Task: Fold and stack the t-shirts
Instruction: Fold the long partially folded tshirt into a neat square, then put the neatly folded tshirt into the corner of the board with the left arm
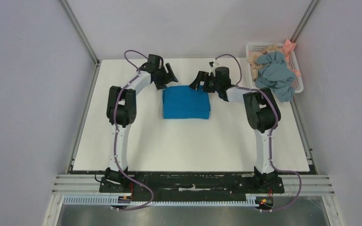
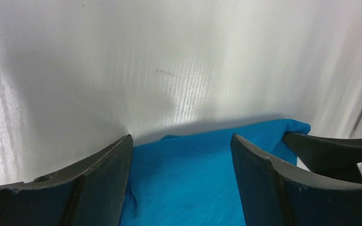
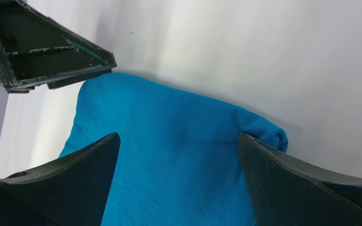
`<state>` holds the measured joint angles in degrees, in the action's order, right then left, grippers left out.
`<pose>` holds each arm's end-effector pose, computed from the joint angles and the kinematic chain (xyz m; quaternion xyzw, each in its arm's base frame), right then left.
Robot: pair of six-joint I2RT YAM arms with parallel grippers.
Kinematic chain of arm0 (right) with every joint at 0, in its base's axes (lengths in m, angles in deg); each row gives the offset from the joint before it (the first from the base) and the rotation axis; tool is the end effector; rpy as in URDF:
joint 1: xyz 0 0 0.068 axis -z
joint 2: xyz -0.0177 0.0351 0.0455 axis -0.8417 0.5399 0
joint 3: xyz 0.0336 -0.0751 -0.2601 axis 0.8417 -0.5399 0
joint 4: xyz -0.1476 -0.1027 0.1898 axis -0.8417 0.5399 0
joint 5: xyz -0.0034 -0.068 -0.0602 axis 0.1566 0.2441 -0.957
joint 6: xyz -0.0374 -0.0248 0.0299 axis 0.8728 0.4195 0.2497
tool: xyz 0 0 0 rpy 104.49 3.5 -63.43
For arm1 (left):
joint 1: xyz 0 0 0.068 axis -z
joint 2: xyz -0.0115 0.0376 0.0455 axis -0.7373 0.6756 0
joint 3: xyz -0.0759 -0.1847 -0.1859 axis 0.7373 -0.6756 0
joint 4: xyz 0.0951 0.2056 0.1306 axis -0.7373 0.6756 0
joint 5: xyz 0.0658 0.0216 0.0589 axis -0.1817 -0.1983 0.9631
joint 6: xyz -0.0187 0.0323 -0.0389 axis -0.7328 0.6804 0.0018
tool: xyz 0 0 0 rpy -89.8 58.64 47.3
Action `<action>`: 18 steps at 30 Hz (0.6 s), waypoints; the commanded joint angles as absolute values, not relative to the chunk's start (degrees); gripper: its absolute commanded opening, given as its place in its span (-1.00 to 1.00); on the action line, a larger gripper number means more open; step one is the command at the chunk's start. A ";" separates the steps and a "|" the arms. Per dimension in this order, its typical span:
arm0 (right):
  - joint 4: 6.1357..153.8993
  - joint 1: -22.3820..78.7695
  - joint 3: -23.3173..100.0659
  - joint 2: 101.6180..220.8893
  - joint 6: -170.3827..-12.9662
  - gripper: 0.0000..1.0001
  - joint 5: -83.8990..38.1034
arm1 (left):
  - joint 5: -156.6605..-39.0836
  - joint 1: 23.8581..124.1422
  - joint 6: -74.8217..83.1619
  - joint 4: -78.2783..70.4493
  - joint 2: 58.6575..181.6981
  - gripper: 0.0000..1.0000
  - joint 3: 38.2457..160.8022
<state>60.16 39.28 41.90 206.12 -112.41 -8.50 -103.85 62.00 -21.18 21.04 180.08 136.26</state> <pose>0.4535 0.1617 0.1403 -0.0292 0.8446 0.3479 0.4060 0.5057 -0.1400 0.1617 -0.1387 0.9209 -0.2545 0.2608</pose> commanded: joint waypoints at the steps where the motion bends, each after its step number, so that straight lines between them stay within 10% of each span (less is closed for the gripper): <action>1: 67.37 40.05 44.90 200.54 -109.34 0.96 -13.79 | -100.03 62.00 -17.09 28.49 176.15 0.65 138.52; 18: 64.41 40.08 3.40 154.74 -105.46 0.96 -28.01 | -101.21 62.48 -19.45 19.66 156.80 0.66 107.36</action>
